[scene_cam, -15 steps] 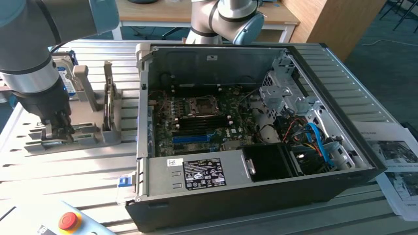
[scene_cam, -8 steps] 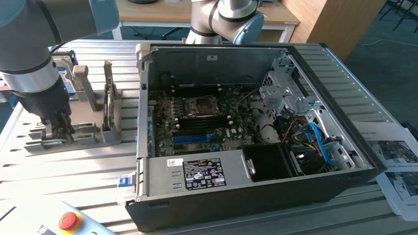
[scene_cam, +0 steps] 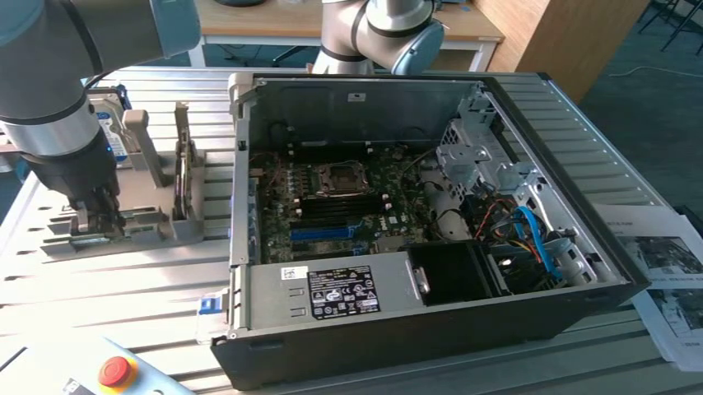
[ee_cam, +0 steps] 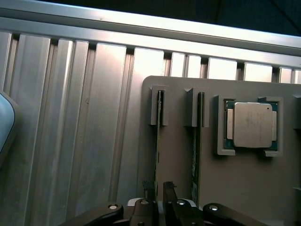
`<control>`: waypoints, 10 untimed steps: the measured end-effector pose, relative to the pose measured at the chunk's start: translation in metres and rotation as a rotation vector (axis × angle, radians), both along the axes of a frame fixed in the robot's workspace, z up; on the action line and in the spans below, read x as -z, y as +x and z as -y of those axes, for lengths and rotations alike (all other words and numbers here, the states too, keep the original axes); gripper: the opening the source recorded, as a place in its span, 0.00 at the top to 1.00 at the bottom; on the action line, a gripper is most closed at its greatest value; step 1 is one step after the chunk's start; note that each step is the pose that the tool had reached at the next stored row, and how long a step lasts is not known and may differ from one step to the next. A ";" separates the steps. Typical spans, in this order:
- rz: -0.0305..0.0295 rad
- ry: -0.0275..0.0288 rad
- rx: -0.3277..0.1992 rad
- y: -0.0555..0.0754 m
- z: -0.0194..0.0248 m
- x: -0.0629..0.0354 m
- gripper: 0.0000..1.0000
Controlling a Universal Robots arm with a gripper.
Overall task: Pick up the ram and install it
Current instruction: 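Pick up the ram and move it above insertion slot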
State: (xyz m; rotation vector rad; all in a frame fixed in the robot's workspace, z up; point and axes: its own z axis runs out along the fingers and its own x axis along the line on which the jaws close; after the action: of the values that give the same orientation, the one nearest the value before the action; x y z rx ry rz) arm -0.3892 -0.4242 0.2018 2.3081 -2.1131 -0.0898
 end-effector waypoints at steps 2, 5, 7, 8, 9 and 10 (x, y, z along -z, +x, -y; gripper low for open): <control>0.0001 0.0001 0.000 0.000 -0.0001 0.0006 0.79; -0.0001 0.0000 0.000 0.000 0.0000 0.0022 0.79; -0.0001 -0.0001 0.000 0.000 0.0000 0.0022 0.79; -0.0001 -0.0001 0.000 0.000 0.0000 0.0022 0.79; 0.0000 0.0000 0.000 0.000 0.0000 0.0023 0.79; 0.0000 0.0000 0.000 0.000 0.0000 0.0023 0.79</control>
State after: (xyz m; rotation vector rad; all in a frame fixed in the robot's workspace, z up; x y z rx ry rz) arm -0.3892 -0.4242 0.1995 2.3082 -2.1130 -0.0898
